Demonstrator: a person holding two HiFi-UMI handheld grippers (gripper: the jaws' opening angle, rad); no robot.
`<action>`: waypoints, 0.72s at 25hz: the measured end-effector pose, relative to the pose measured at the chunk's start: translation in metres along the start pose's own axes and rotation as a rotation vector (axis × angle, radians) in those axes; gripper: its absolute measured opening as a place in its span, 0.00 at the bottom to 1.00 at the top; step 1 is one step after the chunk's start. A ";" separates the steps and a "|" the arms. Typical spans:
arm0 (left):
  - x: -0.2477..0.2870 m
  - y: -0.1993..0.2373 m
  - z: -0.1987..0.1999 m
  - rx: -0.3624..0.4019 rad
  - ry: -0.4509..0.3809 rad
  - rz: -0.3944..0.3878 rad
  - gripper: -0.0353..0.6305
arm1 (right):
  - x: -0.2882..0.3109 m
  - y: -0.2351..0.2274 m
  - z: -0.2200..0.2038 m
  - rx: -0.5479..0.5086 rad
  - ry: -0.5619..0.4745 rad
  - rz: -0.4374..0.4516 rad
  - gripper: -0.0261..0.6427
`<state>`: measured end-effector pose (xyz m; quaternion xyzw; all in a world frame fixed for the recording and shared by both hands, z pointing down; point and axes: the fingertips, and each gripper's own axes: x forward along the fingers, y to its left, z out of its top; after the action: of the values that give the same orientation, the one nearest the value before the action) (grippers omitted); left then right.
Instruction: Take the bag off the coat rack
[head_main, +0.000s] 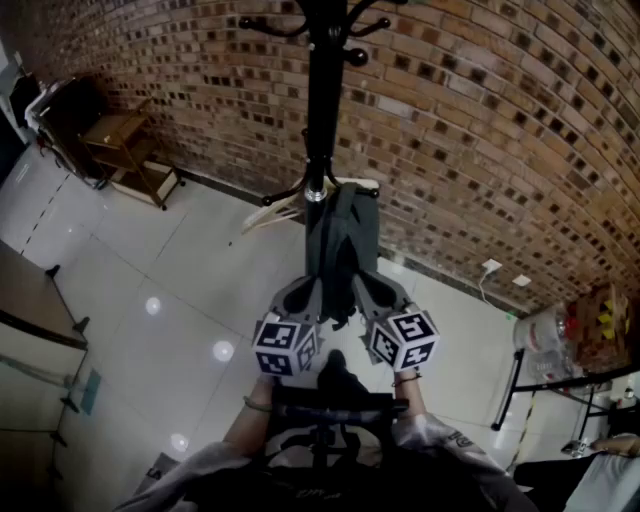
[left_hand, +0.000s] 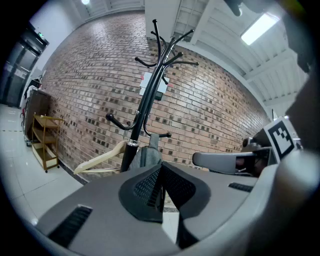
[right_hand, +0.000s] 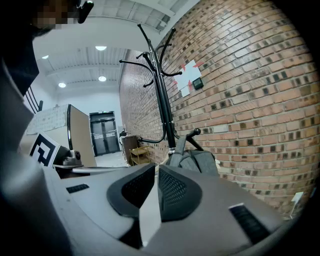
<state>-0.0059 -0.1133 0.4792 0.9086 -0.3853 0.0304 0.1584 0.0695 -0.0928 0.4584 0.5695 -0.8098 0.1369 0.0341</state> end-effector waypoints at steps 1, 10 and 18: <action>0.004 0.002 0.001 0.003 0.002 0.003 0.06 | 0.006 -0.005 0.002 -0.005 0.004 0.002 0.11; 0.047 0.023 0.024 -0.036 -0.018 0.090 0.06 | 0.066 -0.054 0.026 -0.103 0.057 0.050 0.26; 0.068 0.040 0.037 -0.041 -0.034 0.197 0.06 | 0.113 -0.080 0.037 -0.055 0.100 0.142 0.27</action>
<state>0.0110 -0.1981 0.4674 0.8631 -0.4762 0.0226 0.1667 0.1085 -0.2314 0.4613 0.5020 -0.8488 0.1448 0.0804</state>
